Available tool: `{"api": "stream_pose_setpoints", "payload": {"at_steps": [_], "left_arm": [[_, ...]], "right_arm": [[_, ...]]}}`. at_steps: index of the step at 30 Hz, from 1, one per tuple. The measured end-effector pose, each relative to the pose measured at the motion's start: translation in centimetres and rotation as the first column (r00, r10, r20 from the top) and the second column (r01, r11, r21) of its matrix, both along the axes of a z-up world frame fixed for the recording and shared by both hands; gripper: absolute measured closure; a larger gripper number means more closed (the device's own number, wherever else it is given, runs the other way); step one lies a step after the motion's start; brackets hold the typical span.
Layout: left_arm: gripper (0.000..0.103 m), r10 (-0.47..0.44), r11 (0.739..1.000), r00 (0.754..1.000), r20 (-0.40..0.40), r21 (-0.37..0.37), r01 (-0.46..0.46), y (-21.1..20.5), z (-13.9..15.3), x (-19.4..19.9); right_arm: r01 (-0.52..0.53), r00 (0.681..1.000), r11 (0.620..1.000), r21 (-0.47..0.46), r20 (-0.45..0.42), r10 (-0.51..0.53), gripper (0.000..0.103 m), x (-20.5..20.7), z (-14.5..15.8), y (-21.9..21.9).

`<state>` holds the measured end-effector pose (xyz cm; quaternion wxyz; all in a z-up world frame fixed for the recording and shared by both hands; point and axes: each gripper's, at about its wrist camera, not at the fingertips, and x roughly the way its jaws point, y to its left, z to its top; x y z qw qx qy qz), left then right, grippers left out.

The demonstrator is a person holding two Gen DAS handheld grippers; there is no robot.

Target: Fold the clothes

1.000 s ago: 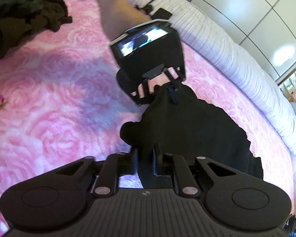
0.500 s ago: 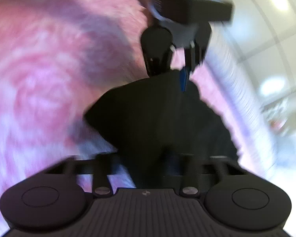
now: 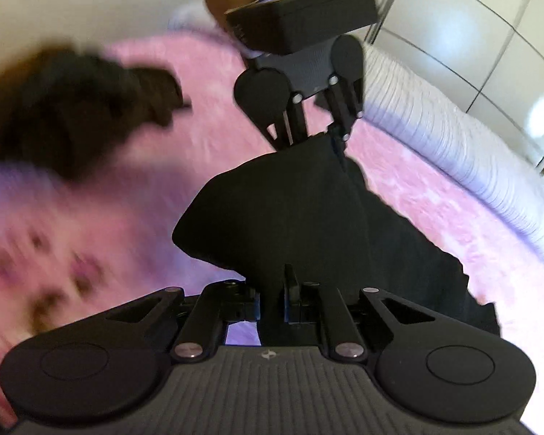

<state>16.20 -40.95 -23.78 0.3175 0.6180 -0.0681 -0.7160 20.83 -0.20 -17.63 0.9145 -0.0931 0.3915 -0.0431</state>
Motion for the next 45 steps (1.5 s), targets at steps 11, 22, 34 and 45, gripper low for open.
{"api": "stream_pose_setpoints", "payload": {"at_steps": [11,22,34,45], "left_arm": [[0.089,-0.085,0.995,0.995,0.044,0.056,0.082,-20.4,3.7,-15.6],[0.082,-0.05,0.956,0.999,0.002,0.291,0.048,-29.4,-9.5,-25.5],[0.037,0.4,0.896,0.853,-0.336,0.34,-0.286,-31.5,-2.7,-17.9],[0.066,0.556,0.82,0.771,-0.311,0.357,-0.448,-32.5,-12.2,-19.2]], "right_arm": [[0.435,0.835,0.82,0.372,0.173,-0.522,0.092,-10.0,6.5,-18.9],[0.59,0.516,0.256,0.766,-0.113,-0.849,0.088,-21.4,-3.9,-32.1],[0.598,0.337,-0.047,0.8,-0.304,-0.891,0.058,-25.5,-8.4,-35.4],[0.578,0.282,-0.068,0.813,-0.277,-0.919,0.091,-25.5,-9.3,-36.6]]}}
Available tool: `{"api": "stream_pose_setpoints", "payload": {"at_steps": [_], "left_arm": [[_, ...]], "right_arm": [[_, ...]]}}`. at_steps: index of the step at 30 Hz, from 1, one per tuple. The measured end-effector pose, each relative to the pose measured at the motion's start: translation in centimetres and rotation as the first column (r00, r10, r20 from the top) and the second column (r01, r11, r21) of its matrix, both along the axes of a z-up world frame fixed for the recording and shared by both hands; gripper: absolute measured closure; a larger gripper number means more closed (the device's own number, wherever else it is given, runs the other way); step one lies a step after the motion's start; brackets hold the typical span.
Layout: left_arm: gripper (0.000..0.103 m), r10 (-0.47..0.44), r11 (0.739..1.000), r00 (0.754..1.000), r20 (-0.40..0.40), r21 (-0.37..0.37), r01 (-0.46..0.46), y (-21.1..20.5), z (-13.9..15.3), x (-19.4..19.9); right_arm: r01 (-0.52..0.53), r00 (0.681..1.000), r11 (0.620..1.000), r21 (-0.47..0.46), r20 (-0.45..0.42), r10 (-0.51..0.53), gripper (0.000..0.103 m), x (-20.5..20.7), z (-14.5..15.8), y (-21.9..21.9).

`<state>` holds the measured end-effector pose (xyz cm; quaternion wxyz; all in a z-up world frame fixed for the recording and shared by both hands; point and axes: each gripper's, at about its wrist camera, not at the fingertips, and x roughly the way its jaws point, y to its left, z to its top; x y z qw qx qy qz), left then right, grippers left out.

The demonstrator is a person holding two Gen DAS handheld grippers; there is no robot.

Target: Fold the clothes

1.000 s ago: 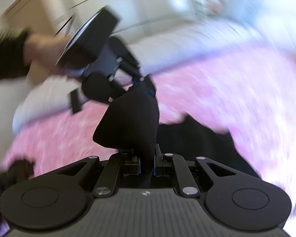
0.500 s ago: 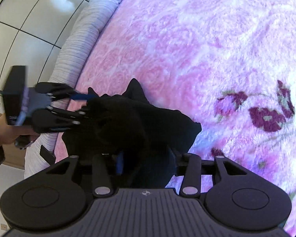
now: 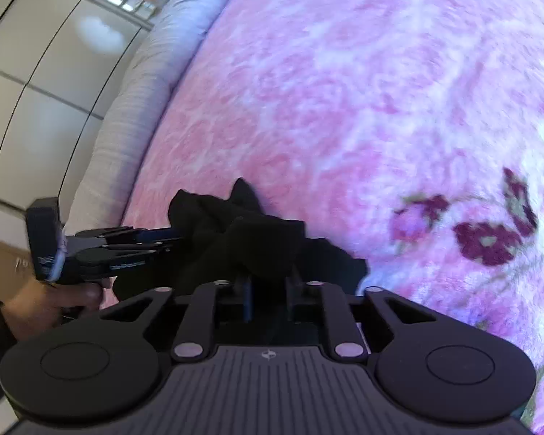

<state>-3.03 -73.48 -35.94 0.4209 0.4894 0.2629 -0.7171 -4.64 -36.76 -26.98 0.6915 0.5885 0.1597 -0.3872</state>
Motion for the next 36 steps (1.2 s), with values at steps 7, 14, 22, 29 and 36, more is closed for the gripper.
{"api": "stream_pose_setpoints", "payload": {"at_steps": [7,14,22,29,36], "left_arm": [[0.064,0.089,0.995,0.996,-0.02,-0.039,-0.09,-0.7,2.0,1.5],[0.065,0.095,0.993,0.992,-0.078,-0.06,-0.1,3.8,6.4,4.4],[0.056,-0.017,0.999,0.999,-0.043,-0.033,0.015,2.0,-0.2,-1.3],[0.064,0.034,0.998,0.998,-0.058,-0.045,-0.036,3.0,1.0,1.1],[0.071,0.08,0.995,0.994,-0.069,-0.052,-0.083,4.6,2.7,3.9]], "right_arm": [[0.003,0.999,0.998,0.059,-0.036,-0.001,0.089,-1.0,-1.8,0.6],[-0.174,0.952,0.957,-0.231,-0.287,0.103,0.081,1.3,5.8,1.6],[-0.61,0.742,0.738,-0.287,-0.533,0.407,0.089,10.6,1.5,-0.3],[-0.63,0.705,0.733,-0.254,-0.584,0.403,0.103,8.8,-0.4,-2.9],[-0.579,0.736,0.778,-0.245,-0.568,0.369,0.096,8.5,3.1,-0.8]]}}
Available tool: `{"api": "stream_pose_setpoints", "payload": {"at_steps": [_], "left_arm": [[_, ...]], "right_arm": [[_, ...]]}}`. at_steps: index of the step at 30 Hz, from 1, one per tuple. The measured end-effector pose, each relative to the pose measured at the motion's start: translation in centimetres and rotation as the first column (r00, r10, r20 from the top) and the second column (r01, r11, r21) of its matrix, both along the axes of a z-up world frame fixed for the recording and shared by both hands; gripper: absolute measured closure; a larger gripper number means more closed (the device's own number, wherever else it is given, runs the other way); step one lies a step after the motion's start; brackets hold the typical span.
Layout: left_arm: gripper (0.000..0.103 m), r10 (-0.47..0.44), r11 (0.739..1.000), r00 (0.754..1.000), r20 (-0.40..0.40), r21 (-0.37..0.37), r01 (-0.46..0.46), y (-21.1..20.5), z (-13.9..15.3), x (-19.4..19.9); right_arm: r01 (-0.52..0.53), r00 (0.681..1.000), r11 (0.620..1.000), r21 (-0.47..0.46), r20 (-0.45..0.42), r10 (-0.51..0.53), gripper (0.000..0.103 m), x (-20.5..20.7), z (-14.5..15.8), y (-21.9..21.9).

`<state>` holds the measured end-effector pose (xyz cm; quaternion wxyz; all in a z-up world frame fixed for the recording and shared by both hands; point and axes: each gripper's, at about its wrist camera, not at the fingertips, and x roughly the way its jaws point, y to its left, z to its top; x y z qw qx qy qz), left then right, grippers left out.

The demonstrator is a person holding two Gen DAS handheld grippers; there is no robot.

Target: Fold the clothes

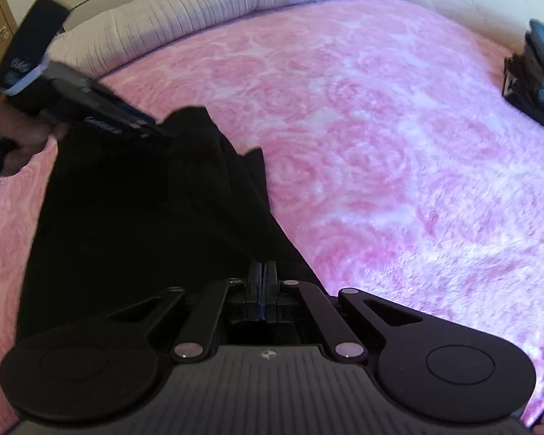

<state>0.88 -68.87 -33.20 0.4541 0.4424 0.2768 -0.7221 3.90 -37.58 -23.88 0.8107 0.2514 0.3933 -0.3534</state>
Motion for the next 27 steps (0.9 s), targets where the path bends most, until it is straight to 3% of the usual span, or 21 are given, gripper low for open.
{"api": "stream_pose_setpoints", "payload": {"at_steps": [2,4,6,9,14,16,19,22,24,25,27], "left_arm": [[0.07,-0.001,1.0,1.0,0.014,0.004,0.001,0.4,-0.1,0.7],[0.072,-0.046,0.999,0.996,0.07,0.022,0.044,0.4,-2.2,1.2],[0.072,-0.067,0.998,0.996,0.053,0.01,0.066,0.0,-3.6,1.9],[0.073,-0.027,0.999,0.999,0.032,-0.026,0.028,-0.5,-2.1,3.5],[0.073,0.138,0.985,0.99,0.005,-0.109,-0.137,1.1,3.6,9.3],[0.073,0.175,0.979,0.984,0.04,-0.116,-0.169,3.0,4.9,11.2],[0.073,0.162,0.984,0.985,0.057,-0.084,-0.157,6.1,4.5,11.9],[0.073,0.113,0.993,0.991,0.068,-0.034,-0.111,6.7,1.5,10.7],[0.062,0.127,0.992,0.99,0.064,-0.019,-0.126,5.8,-0.6,11.0],[0.046,0.142,0.99,0.988,0.057,-0.013,-0.142,5.2,-1.5,11.5],[0.025,0.157,0.988,0.986,0.048,-0.014,-0.157,4.8,-2.8,12.4]], "right_arm": [[-0.086,0.996,0.995,-0.049,0.017,0.087,0.095,1.4,0.9,1.1],[-0.178,0.984,0.983,-0.04,0.013,0.178,0.095,2.9,-0.1,1.7],[-0.246,0.969,0.969,-0.022,0.004,0.246,0.096,4.1,-1.3,2.2],[-0.159,0.987,0.987,0.025,-0.011,0.16,0.103,2.8,-3.7,1.5],[-0.089,0.994,0.995,0.038,-0.065,0.091,0.103,0.7,-1.1,1.7],[-0.077,0.995,0.997,0.008,-0.07,0.078,0.089,0.7,0.7,2.5],[-0.143,0.99,0.989,-0.029,-0.012,0.142,0.088,3.1,2.8,4.8],[-0.245,0.968,0.968,-0.048,0.045,0.247,0.089,6.7,3.2,7.6],[-0.267,0.963,0.962,-0.059,0.02,0.269,0.089,7.2,2.0,8.6],[-0.279,0.96,0.958,-0.065,0.007,0.28,0.089,7.4,1.4,9.1],[-0.301,0.954,0.951,-0.075,-0.019,0.3,0.092,7.8,0.2,10.1]]}}
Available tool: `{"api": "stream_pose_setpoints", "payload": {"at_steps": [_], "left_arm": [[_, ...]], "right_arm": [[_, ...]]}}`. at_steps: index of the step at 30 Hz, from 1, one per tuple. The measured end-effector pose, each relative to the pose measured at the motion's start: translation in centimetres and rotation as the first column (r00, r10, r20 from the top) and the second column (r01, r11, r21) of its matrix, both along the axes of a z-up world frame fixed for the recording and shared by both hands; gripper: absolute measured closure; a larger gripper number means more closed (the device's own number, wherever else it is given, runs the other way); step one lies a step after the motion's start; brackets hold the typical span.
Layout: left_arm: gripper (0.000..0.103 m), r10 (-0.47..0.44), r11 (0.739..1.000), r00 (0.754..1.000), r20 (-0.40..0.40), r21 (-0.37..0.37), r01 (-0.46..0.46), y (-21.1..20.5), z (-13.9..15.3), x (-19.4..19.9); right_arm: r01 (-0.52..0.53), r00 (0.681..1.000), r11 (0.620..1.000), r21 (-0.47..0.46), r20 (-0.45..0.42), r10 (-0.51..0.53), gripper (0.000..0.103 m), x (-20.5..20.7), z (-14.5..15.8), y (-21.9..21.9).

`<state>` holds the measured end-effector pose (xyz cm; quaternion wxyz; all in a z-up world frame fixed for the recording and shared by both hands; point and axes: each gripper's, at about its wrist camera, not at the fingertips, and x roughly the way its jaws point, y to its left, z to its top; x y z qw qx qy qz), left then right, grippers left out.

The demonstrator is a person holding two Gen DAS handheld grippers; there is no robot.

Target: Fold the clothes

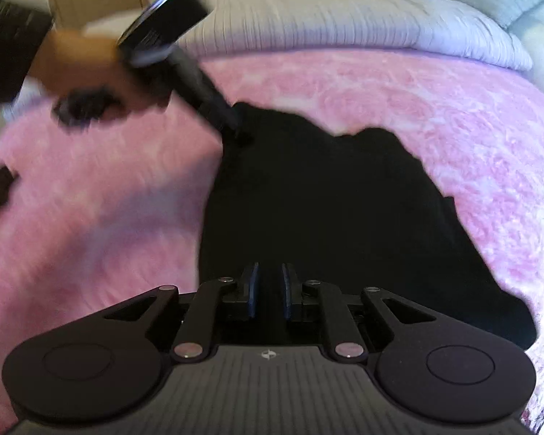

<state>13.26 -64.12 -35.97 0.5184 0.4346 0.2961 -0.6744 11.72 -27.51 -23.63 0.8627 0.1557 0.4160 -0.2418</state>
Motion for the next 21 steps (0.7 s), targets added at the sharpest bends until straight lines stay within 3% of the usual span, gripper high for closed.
{"api": "stream_pose_setpoints", "payload": {"at_steps": [1,4,7,12,14,16,21], "left_arm": [[0.022,0.001,1.0,1.0,-0.007,-0.001,-0.001,0.0,-0.4,0.4],[0.026,0.008,1.0,0.999,-0.037,0.016,-0.008,0.3,-0.3,1.5],[0.035,-0.019,1.0,1.0,0.002,0.023,0.019,0.2,0.3,1.2],[0.042,-0.113,0.993,0.988,0.103,0.0,0.114,1.6,2.4,1.0],[0.057,-0.169,0.984,0.969,0.182,-0.018,0.176,3.1,3.2,0.6],[0.058,-0.229,0.969,0.941,0.248,-0.039,0.246,4.7,3.9,0.0],[0.058,-0.43,0.882,0.874,0.225,-0.105,0.46,8.7,4.3,-4.1]], "right_arm": [[-0.011,1.0,1.0,-0.009,-0.011,0.011,0.093,0.2,-0.6,0.5],[-0.04,0.998,0.999,-0.031,-0.041,0.039,0.094,0.6,-2.1,1.9],[-0.017,0.998,1.0,-0.001,-0.057,0.017,0.097,-0.3,-1.4,2.2],[0.048,0.992,0.998,0.032,-0.12,-0.044,0.099,-1.6,0.0,3.0],[0.068,0.985,0.997,0.024,-0.159,-0.064,0.099,-2.0,1.0,3.8],[0.08,0.983,0.997,-0.002,-0.168,-0.079,0.095,-1.9,2.5,4.6],[0.055,0.994,0.998,-0.021,-0.095,-0.057,0.088,1.1,4.3,6.9]]}}
